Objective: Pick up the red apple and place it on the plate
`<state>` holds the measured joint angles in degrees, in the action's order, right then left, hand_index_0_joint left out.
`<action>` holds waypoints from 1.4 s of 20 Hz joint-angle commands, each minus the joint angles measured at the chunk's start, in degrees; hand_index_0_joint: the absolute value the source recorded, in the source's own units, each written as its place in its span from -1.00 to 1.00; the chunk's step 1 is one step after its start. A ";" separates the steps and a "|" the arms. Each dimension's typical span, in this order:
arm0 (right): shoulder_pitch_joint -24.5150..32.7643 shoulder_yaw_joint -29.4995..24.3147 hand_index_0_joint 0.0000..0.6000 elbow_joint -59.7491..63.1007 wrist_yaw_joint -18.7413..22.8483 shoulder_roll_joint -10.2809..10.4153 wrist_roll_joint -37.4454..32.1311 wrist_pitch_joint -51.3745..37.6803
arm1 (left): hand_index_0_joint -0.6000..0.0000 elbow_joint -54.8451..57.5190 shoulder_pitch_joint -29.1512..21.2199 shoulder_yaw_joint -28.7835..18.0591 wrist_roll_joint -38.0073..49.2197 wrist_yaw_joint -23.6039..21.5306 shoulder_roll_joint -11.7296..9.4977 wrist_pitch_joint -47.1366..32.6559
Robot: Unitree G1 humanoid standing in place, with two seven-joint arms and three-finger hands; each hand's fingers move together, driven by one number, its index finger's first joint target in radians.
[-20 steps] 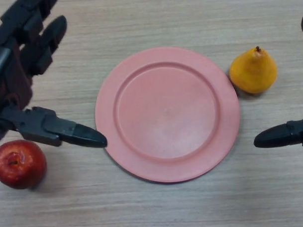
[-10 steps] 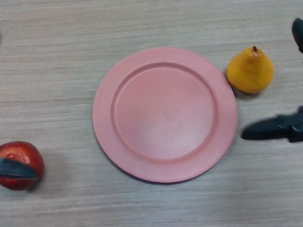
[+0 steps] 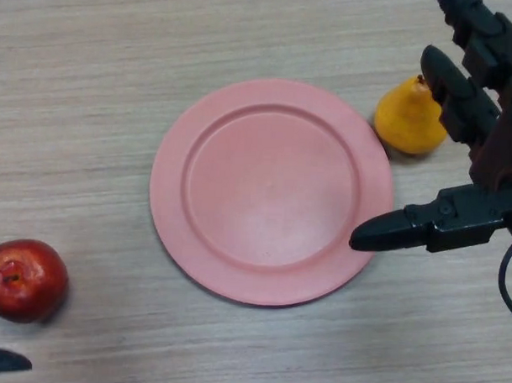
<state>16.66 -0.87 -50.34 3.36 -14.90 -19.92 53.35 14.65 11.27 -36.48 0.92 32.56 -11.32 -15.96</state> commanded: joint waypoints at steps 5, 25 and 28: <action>1.88 -2.19 -1.00 -3.15 -3.36 -0.34 1.91 -11.70 | 1.00 -6.68 0.53 1.07 -2.58 -7.31 -3.93 -14.82; 3.38 -9.99 -1.00 -2.23 -3.43 -6.48 -4.93 -7.72 | -1.00 -2.37 -2.81 13.09 -20.70 -18.60 -8.73 -11.08; 4.33 -10.14 -1.00 -3.81 -1.92 -6.66 -5.63 -5.77 | -1.00 7.00 -7.66 15.61 -19.79 -11.63 -8.06 -2.08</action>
<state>18.78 -7.13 -51.21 0.62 -19.89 -23.00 52.89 18.85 4.62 -18.51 -21.96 22.58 -17.63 -14.91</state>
